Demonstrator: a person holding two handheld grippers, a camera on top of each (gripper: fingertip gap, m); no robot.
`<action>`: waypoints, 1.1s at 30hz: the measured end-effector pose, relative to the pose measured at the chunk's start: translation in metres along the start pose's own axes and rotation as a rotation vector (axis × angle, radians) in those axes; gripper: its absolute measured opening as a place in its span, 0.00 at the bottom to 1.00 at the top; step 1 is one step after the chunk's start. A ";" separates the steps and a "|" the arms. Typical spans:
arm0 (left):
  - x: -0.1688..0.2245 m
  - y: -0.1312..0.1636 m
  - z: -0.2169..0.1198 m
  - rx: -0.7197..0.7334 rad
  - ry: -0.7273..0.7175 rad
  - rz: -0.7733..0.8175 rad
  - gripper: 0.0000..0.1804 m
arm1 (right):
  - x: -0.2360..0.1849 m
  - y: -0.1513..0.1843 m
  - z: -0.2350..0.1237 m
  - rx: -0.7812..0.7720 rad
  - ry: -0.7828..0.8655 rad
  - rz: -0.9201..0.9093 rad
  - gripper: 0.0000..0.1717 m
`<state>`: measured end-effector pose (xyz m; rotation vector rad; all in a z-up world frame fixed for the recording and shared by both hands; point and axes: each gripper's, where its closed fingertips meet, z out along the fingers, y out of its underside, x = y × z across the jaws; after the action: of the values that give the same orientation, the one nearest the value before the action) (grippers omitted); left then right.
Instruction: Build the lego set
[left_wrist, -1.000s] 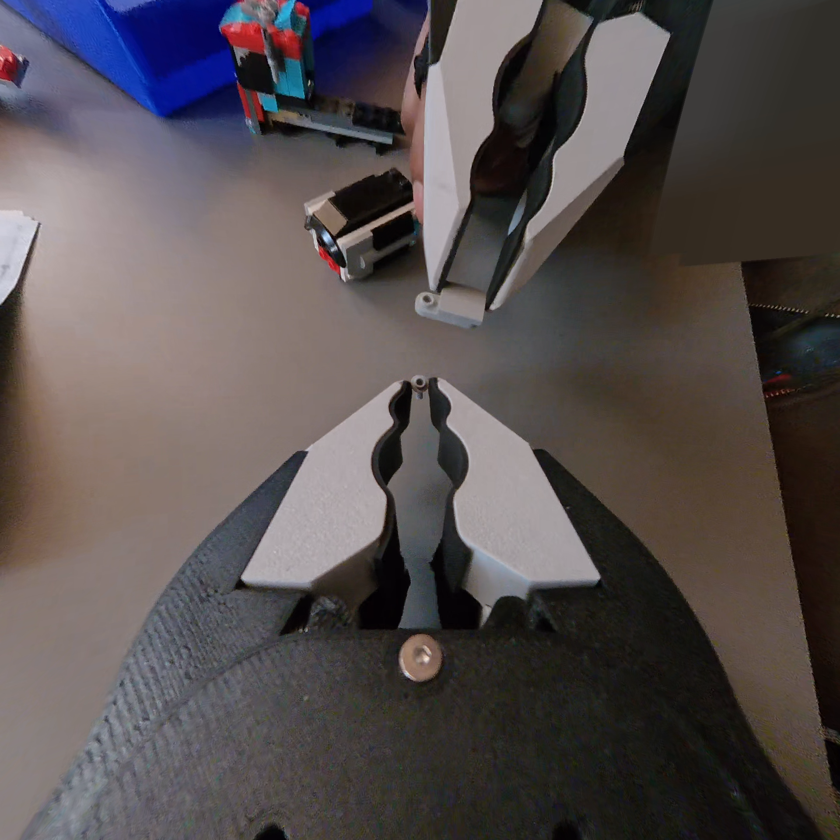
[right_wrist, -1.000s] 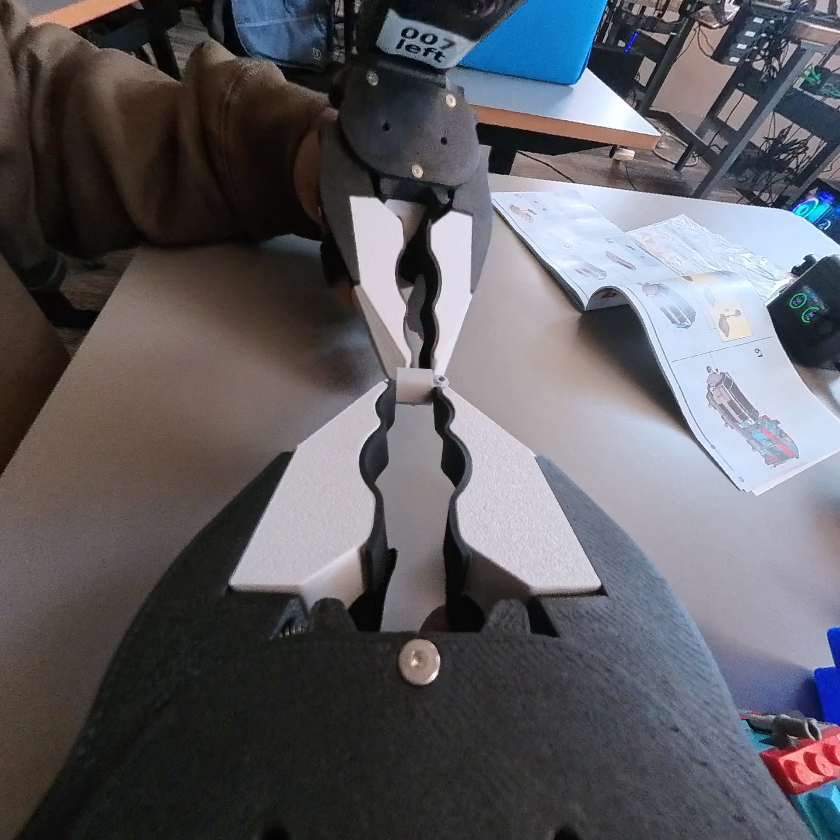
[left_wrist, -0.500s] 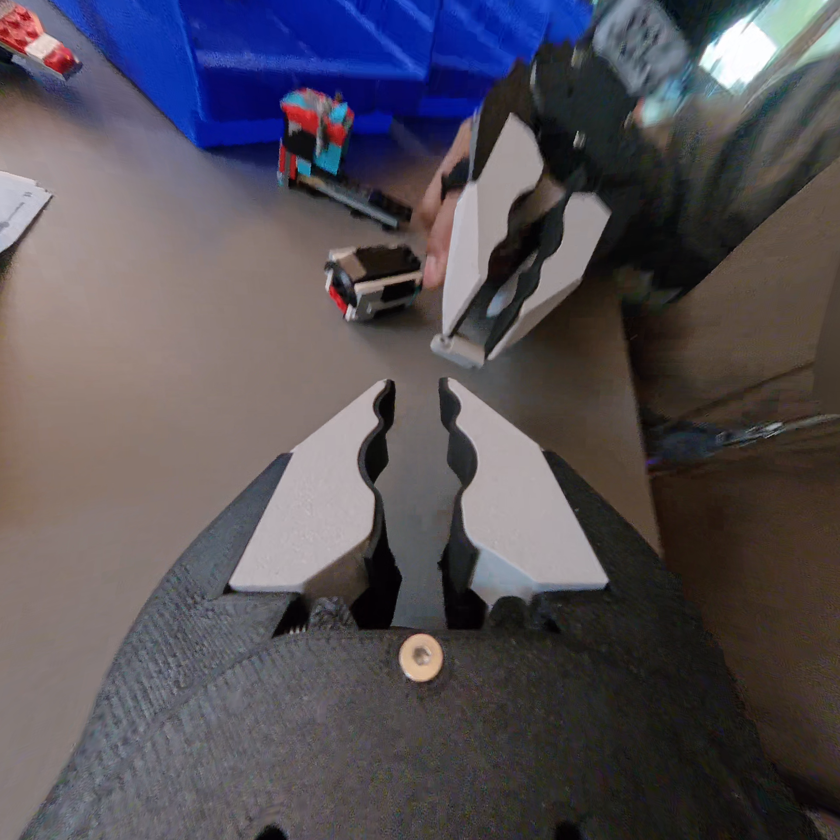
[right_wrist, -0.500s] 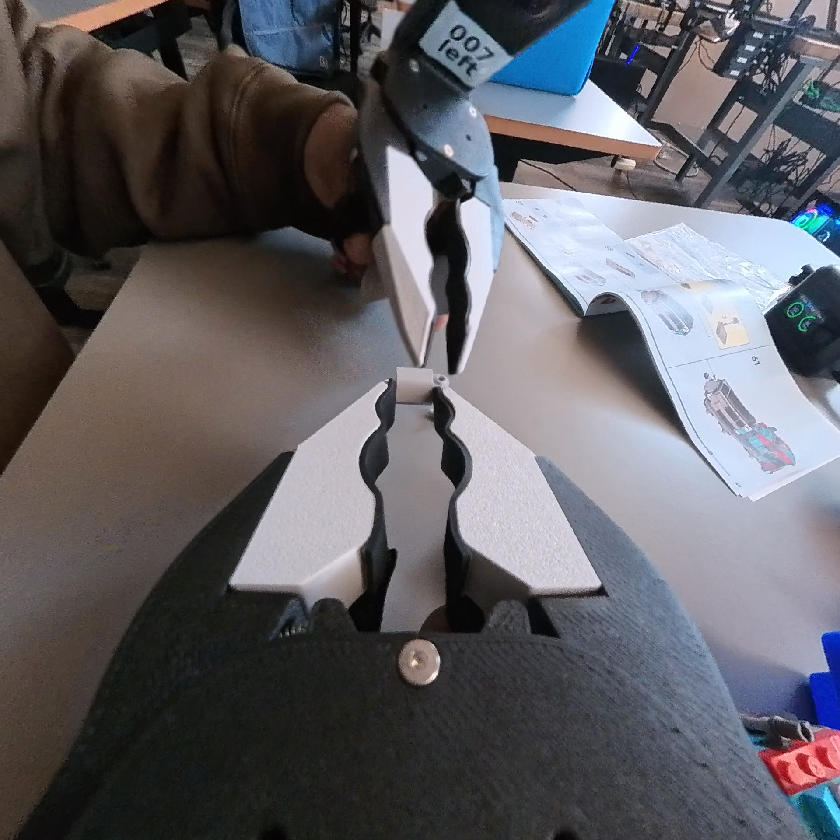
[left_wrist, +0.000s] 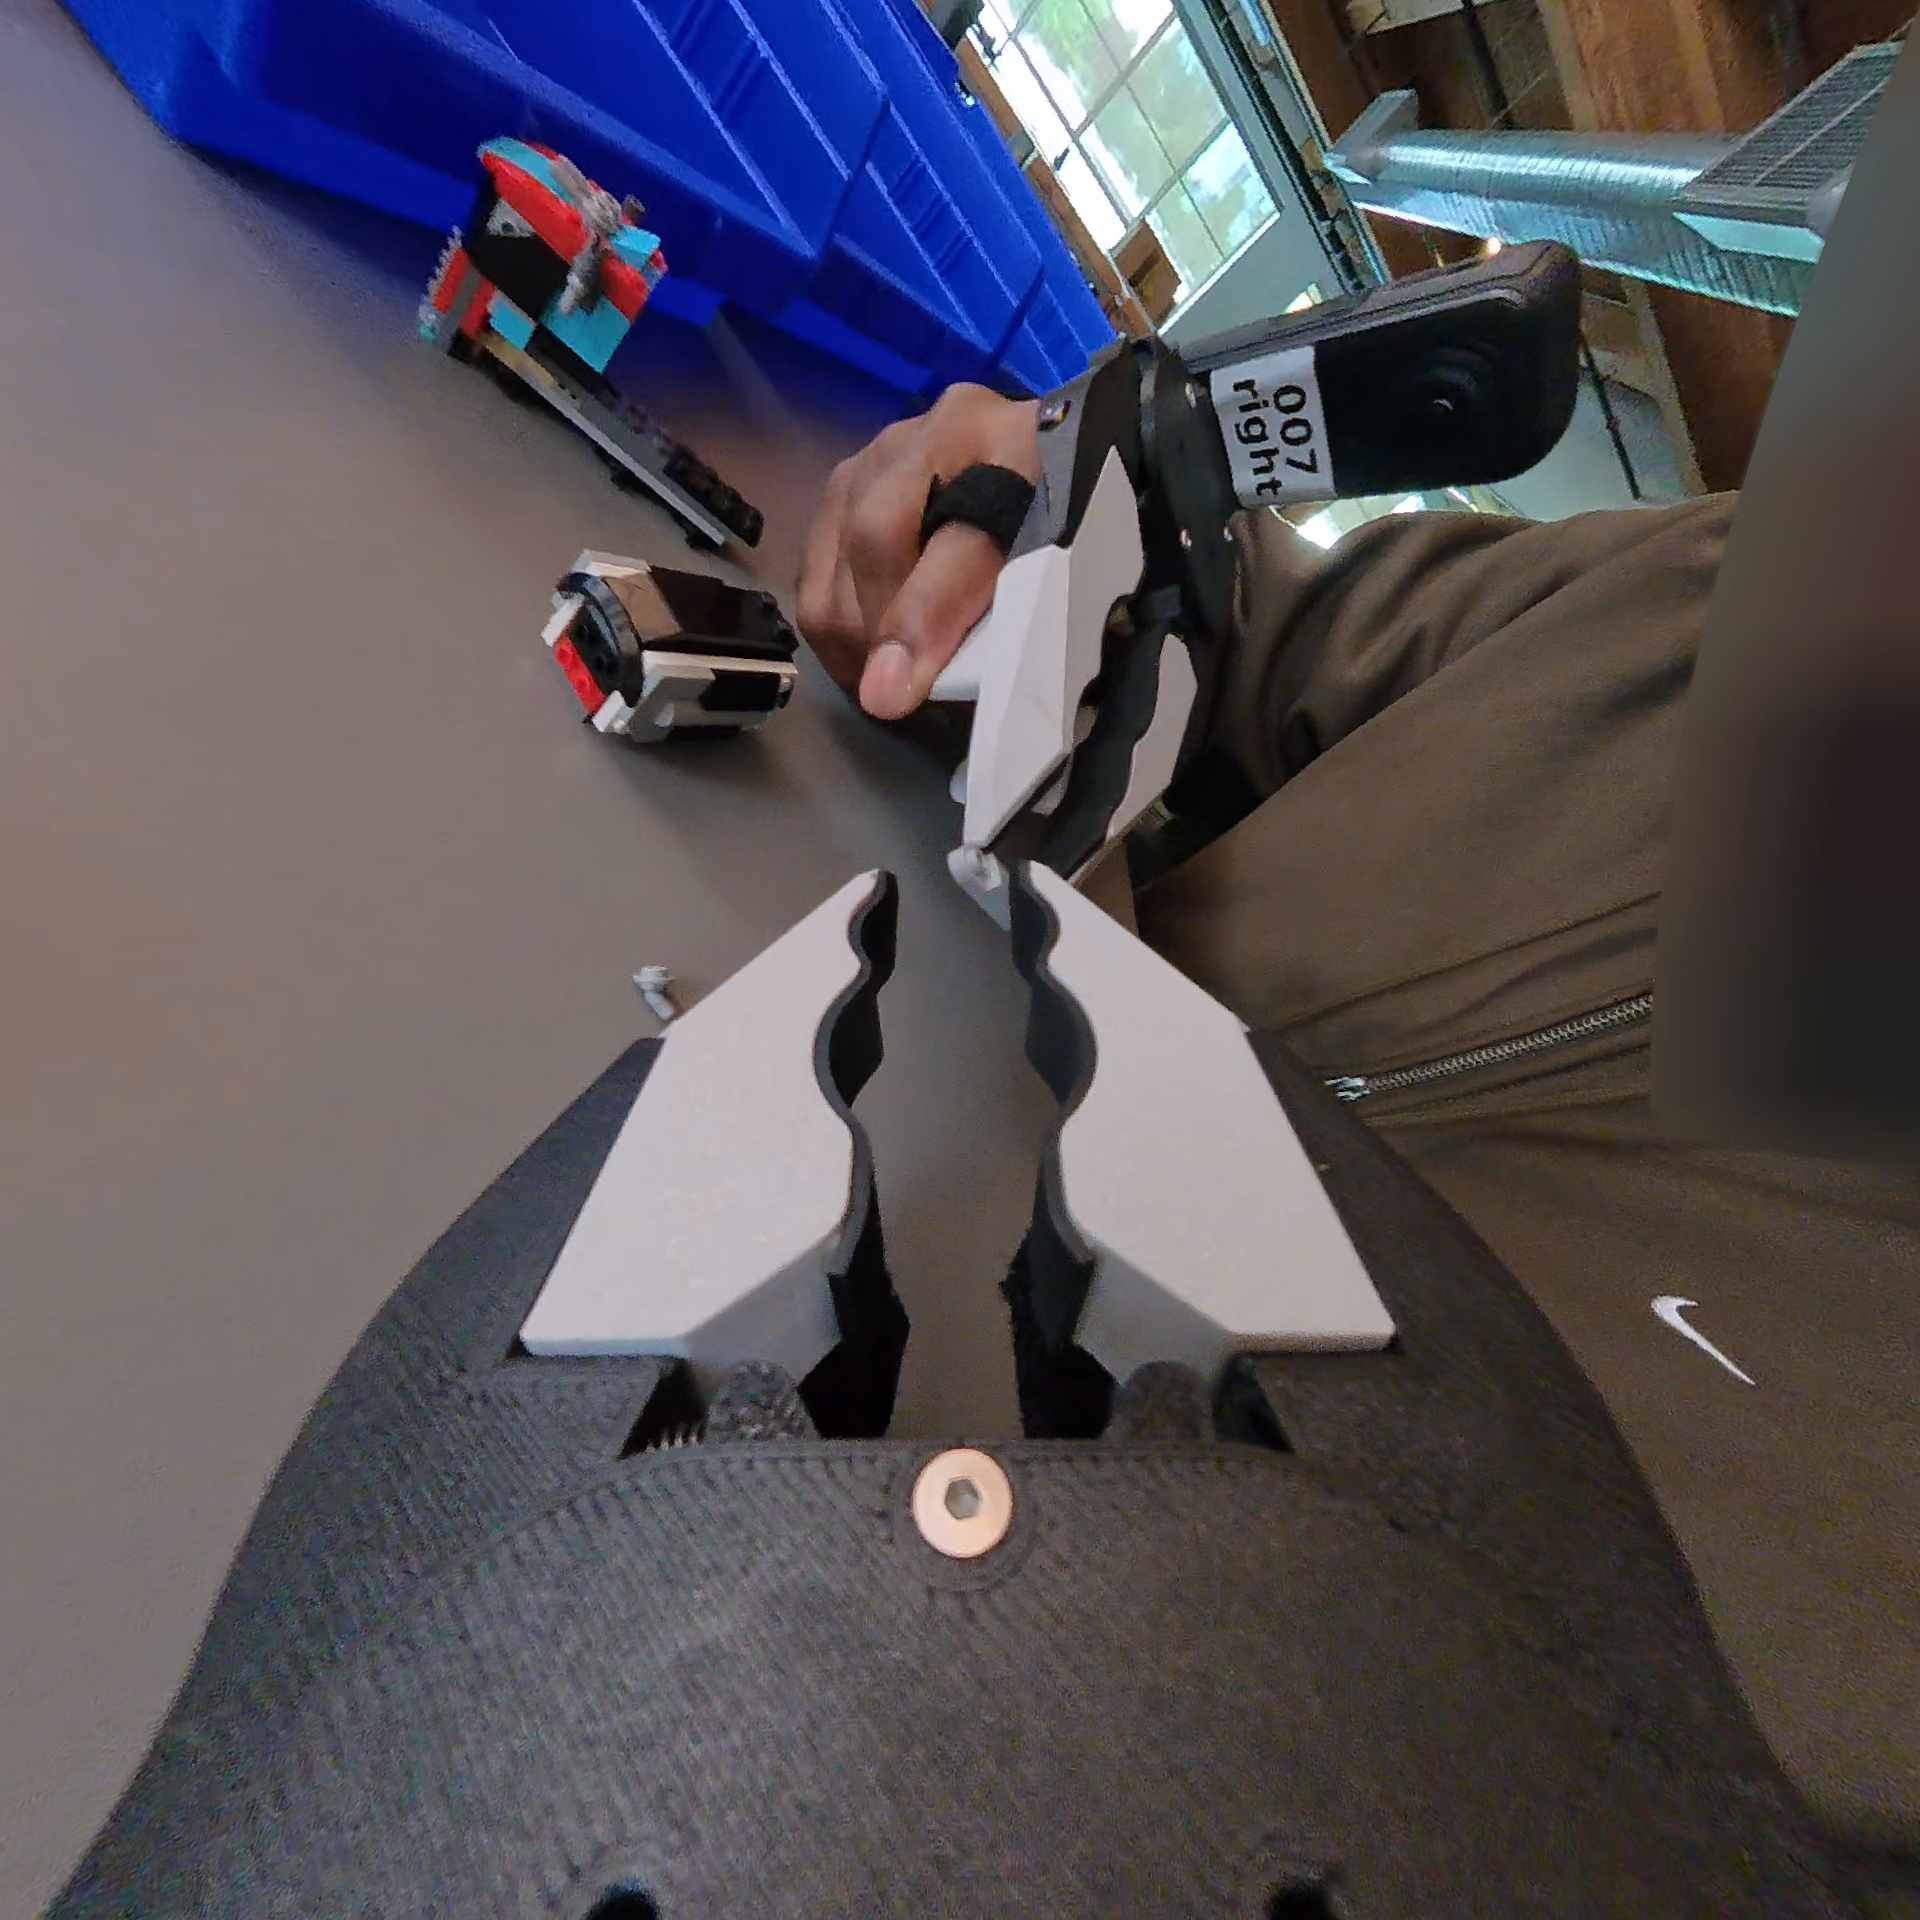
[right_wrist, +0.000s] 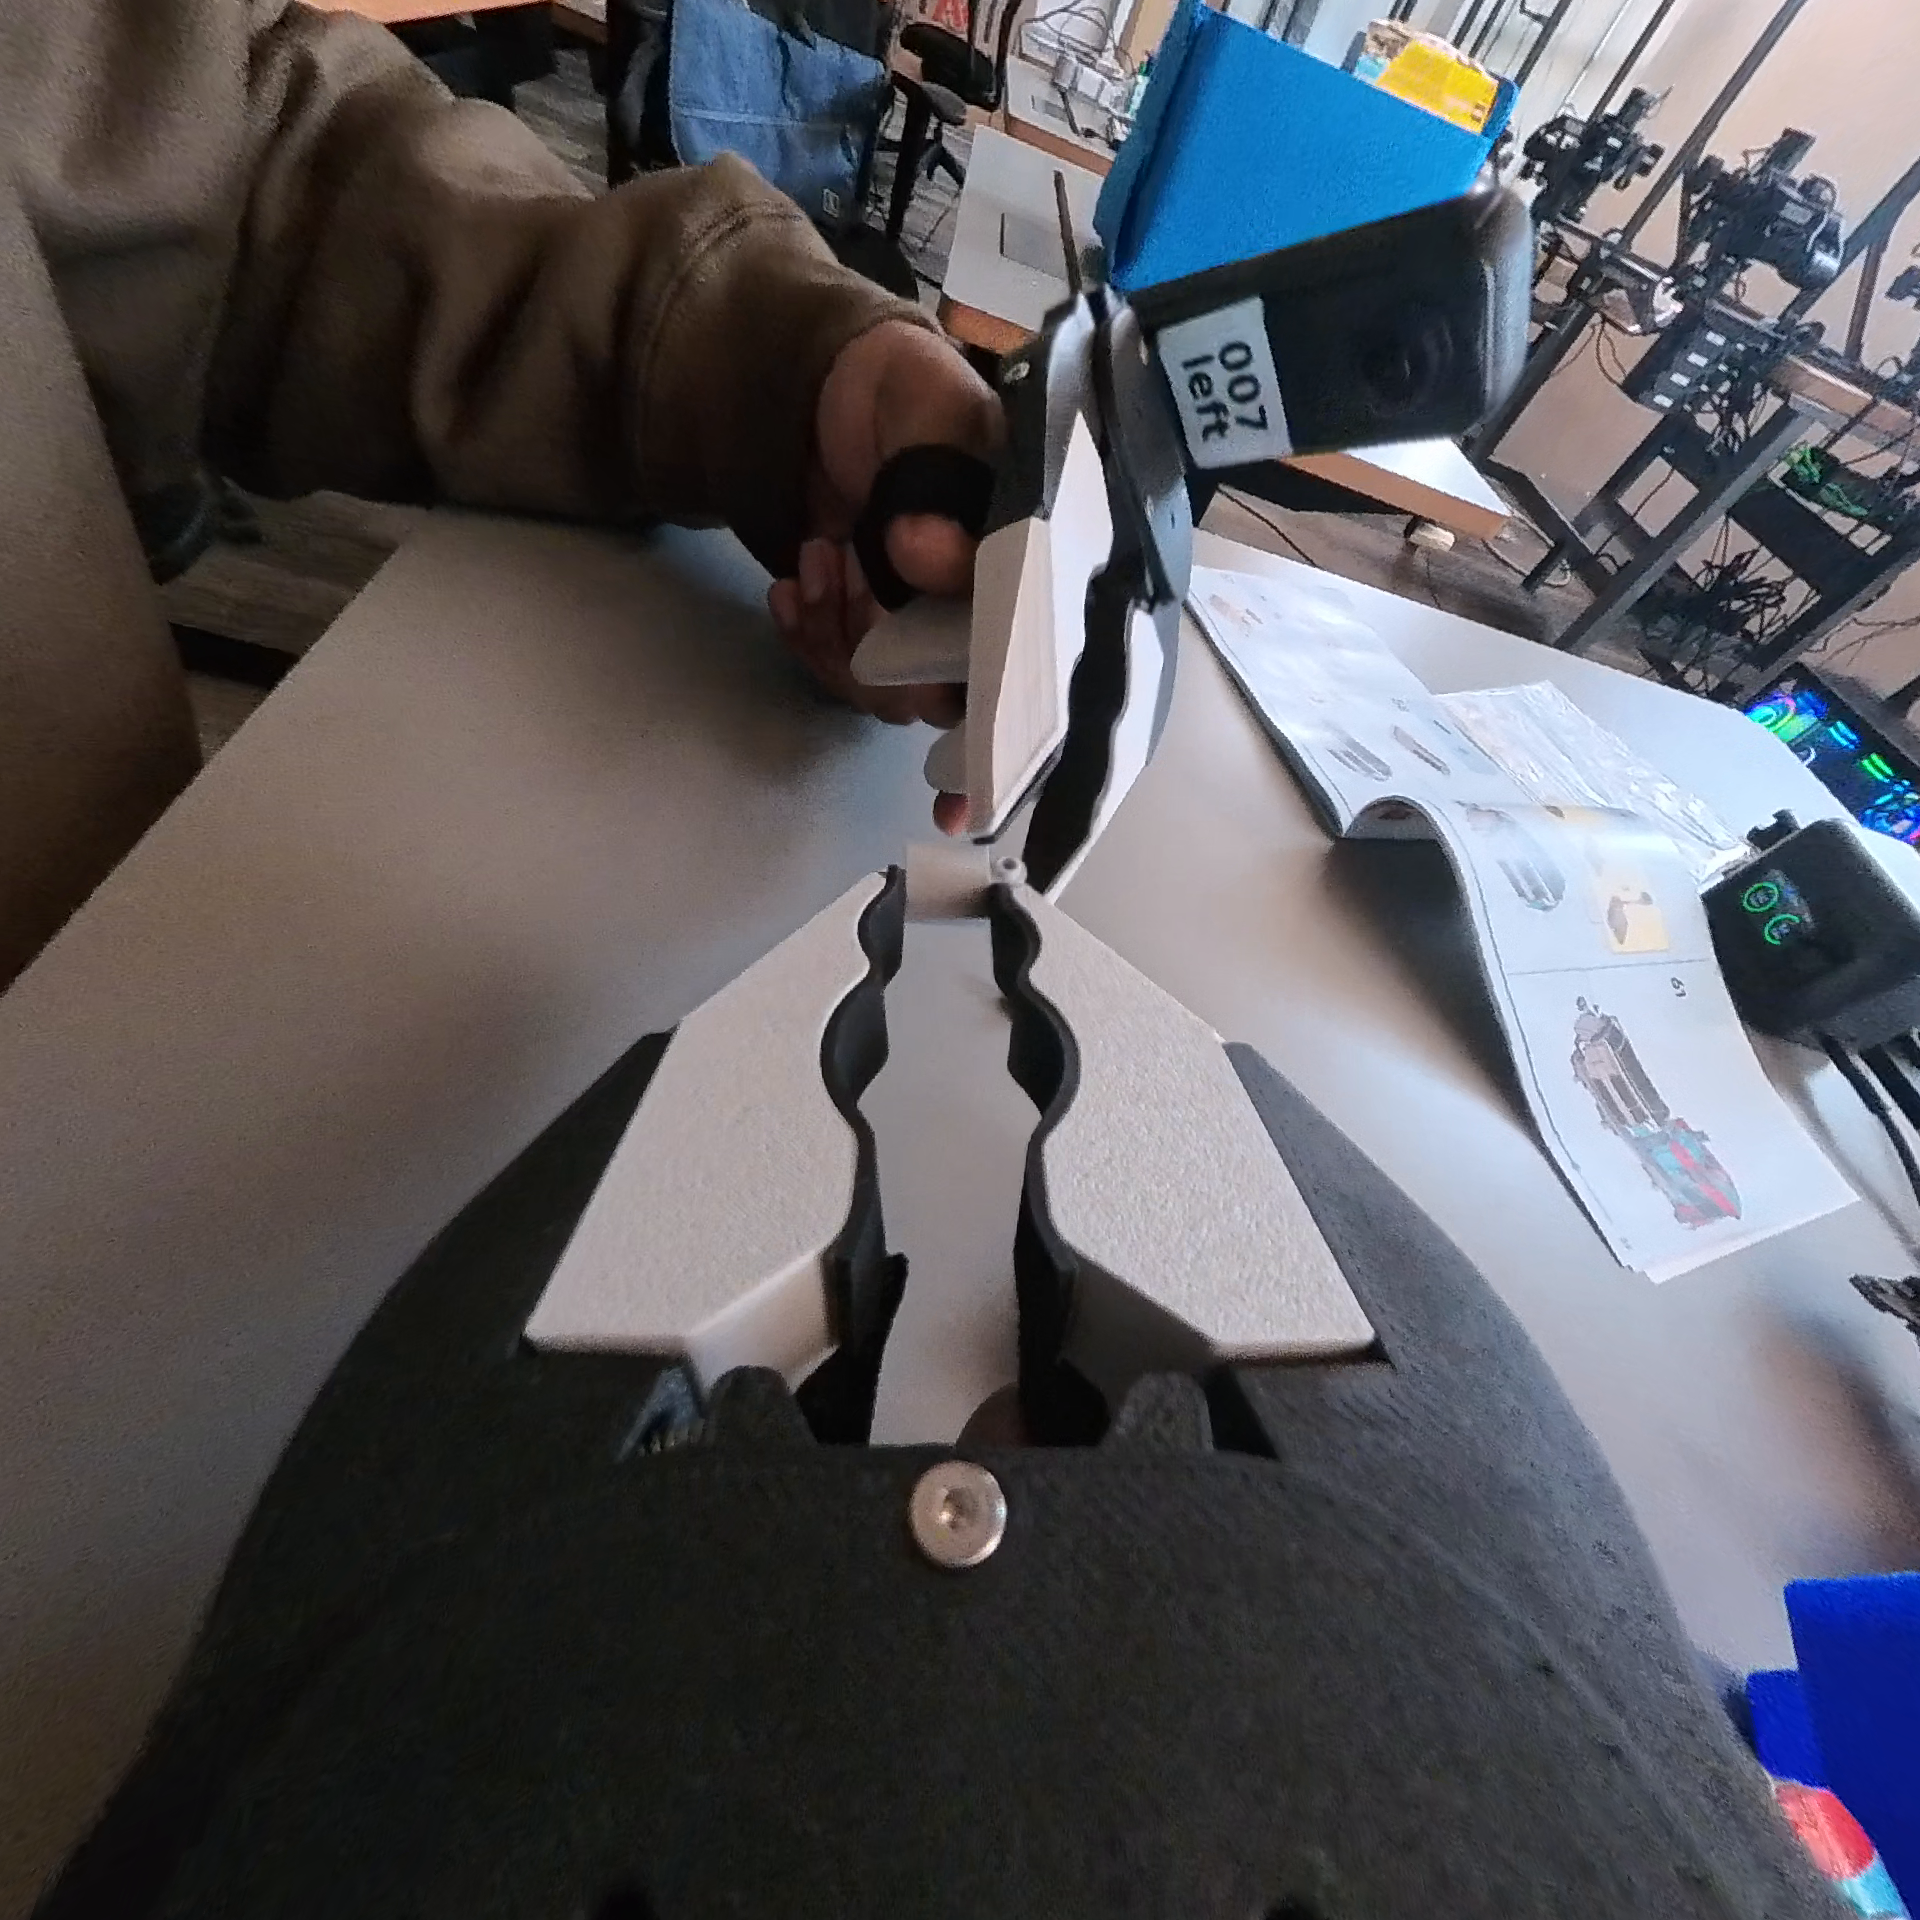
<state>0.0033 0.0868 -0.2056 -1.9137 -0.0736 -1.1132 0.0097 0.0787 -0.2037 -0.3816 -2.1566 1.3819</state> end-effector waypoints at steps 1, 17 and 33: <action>0.002 0.002 0.001 -0.009 0.014 -0.004 0.12 | -0.001 0.000 0.000 -0.001 -0.003 -0.006 0.10; 0.011 0.000 0.004 0.012 0.074 -0.007 0.05 | -0.002 -0.004 -0.002 0.018 -0.003 -0.033 0.11; 0.016 -0.058 -0.025 0.425 0.116 0.016 0.04 | 0.044 -0.015 -0.015 0.171 0.160 0.458 0.16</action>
<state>-0.0301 0.0982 -0.1503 -1.4679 -0.2135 -1.0953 -0.0165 0.1054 -0.1729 -0.9282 -1.8721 1.6979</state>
